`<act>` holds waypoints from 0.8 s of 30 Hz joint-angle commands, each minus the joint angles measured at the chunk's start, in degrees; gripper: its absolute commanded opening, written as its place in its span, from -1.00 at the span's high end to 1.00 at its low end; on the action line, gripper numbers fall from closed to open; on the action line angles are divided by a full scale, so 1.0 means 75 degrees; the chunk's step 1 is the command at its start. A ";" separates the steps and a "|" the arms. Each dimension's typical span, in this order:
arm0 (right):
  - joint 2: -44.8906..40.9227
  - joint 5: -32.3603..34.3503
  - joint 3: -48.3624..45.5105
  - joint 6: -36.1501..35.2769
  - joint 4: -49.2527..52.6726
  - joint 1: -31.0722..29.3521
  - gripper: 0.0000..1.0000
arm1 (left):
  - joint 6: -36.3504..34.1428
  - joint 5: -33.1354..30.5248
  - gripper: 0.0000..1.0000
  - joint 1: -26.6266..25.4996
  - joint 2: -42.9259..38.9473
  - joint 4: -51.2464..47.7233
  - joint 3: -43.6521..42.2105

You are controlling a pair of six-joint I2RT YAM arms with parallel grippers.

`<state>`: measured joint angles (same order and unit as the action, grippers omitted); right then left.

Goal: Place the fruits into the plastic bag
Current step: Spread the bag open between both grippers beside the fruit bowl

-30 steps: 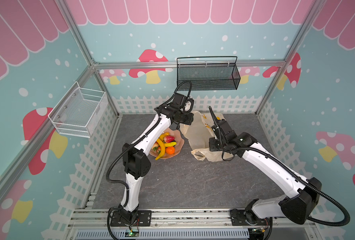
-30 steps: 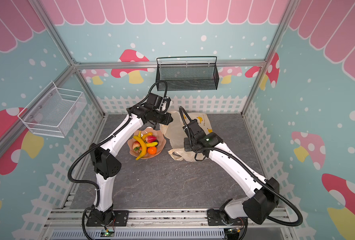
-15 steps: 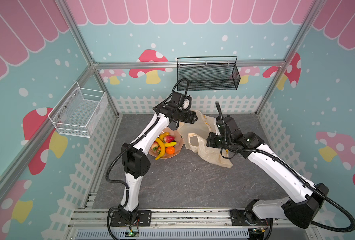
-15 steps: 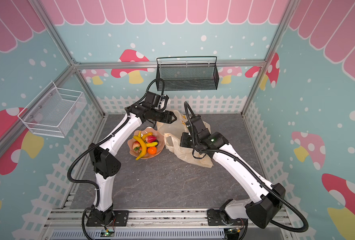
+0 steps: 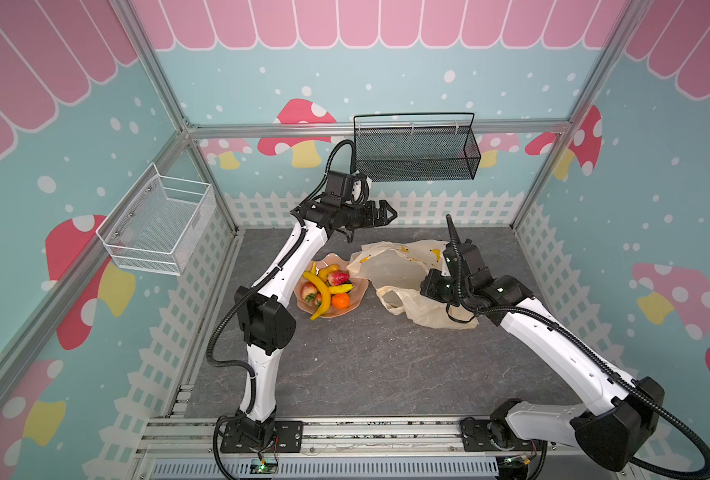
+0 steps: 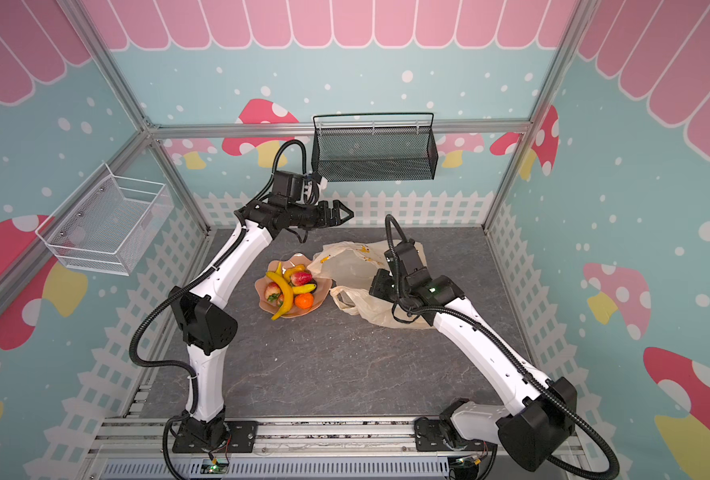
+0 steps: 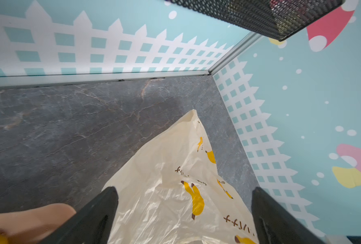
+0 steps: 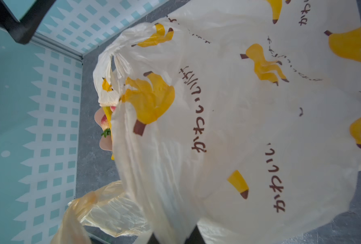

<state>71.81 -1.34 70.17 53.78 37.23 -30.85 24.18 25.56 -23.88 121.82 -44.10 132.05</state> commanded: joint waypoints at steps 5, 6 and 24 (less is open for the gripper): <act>-0.0097 -0.0372 -0.0068 0.0393 -0.0592 0.0083 1.00 | 0.0316 -0.0365 -0.98 0.0244 -0.0868 0.0142 -0.0264; -0.0112 -0.0383 -0.0109 0.0415 -0.0616 0.0093 1.00 | 0.0294 -0.0504 -0.98 0.0292 -0.1075 0.0146 -0.0438; -0.0059 -0.0713 -0.0274 0.0442 -0.0892 0.0087 1.00 | -0.1364 -0.2325 -0.97 0.0940 -0.4211 -0.1308 -0.5476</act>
<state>71.57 -6.07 68.34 56.07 31.68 -30.26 16.47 8.58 -18.35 90.52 -49.65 92.44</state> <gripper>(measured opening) 0.045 0.987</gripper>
